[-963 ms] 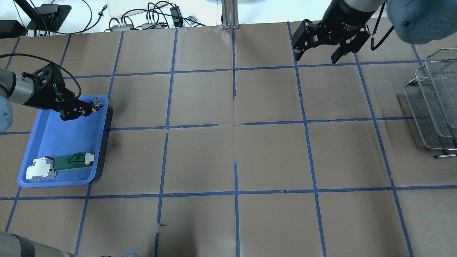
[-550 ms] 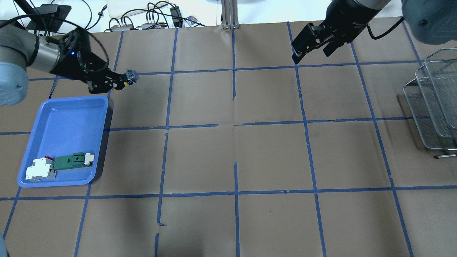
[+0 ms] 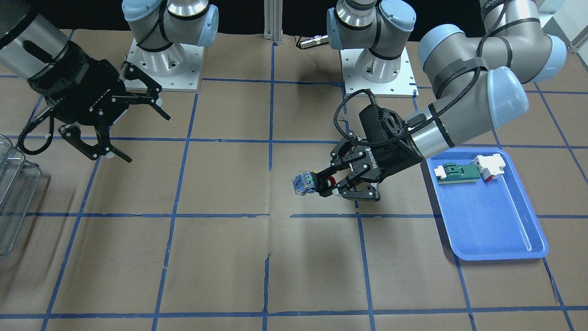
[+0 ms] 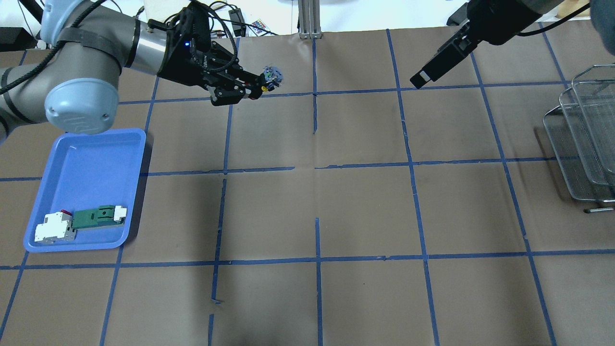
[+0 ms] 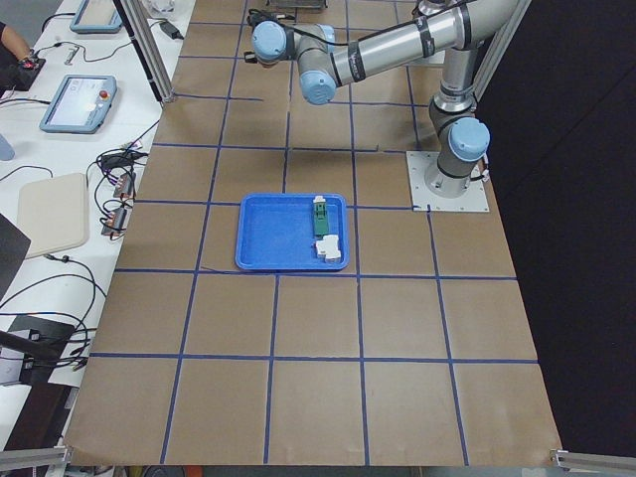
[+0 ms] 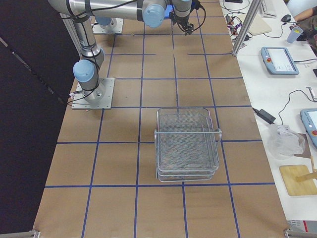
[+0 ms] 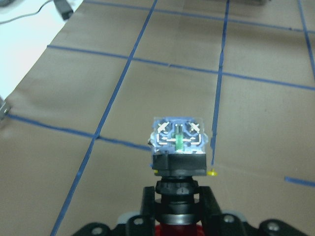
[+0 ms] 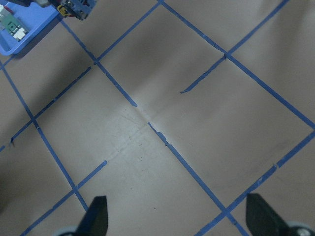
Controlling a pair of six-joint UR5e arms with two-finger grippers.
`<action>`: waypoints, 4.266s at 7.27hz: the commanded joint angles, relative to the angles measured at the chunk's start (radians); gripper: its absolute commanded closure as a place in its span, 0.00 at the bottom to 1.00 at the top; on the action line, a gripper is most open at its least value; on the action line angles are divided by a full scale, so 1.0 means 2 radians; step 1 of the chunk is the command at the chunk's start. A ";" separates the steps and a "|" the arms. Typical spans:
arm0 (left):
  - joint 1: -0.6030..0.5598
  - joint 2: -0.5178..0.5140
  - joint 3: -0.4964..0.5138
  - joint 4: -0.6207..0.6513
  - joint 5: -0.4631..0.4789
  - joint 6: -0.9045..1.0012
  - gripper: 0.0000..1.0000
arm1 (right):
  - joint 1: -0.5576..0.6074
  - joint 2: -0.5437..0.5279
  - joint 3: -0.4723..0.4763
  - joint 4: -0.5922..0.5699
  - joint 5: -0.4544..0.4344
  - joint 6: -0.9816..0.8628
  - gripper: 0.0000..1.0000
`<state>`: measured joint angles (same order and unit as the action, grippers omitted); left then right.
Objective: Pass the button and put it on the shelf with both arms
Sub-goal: 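Lift the button and carry it toward the table center while the right gripper approaches, then close the right gripper on the button held by the left gripper, then open the left gripper to release the button to the right gripper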
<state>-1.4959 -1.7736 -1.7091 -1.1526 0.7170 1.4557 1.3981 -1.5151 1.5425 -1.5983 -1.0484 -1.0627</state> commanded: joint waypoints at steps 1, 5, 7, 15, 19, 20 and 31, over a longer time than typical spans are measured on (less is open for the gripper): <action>-0.050 0.009 0.024 0.006 -0.018 -0.049 1.00 | -0.016 -0.003 0.010 0.004 0.044 -0.160 0.00; -0.119 0.020 0.039 0.006 -0.040 -0.065 1.00 | -0.015 -0.037 0.011 0.059 0.085 -0.375 0.00; -0.152 0.030 0.035 0.022 -0.034 -0.093 1.00 | -0.015 -0.051 0.011 0.098 0.080 -0.472 0.00; -0.158 0.045 0.034 0.050 -0.041 -0.109 1.00 | -0.011 -0.092 0.016 0.155 0.110 -0.490 0.00; -0.159 0.048 0.032 0.051 -0.043 -0.109 1.00 | -0.010 -0.092 0.016 0.153 0.129 -0.462 0.00; -0.159 0.044 0.032 0.051 -0.041 -0.108 1.00 | -0.010 -0.087 0.016 0.153 0.130 -0.454 0.01; -0.165 0.066 0.035 0.050 -0.036 -0.107 0.00 | -0.010 -0.091 0.013 0.151 0.131 -0.449 1.00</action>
<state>-1.8242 -1.6516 -1.6400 -1.0502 0.6378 1.2414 1.3779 -1.6964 1.5699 -1.2956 -0.7877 -1.9628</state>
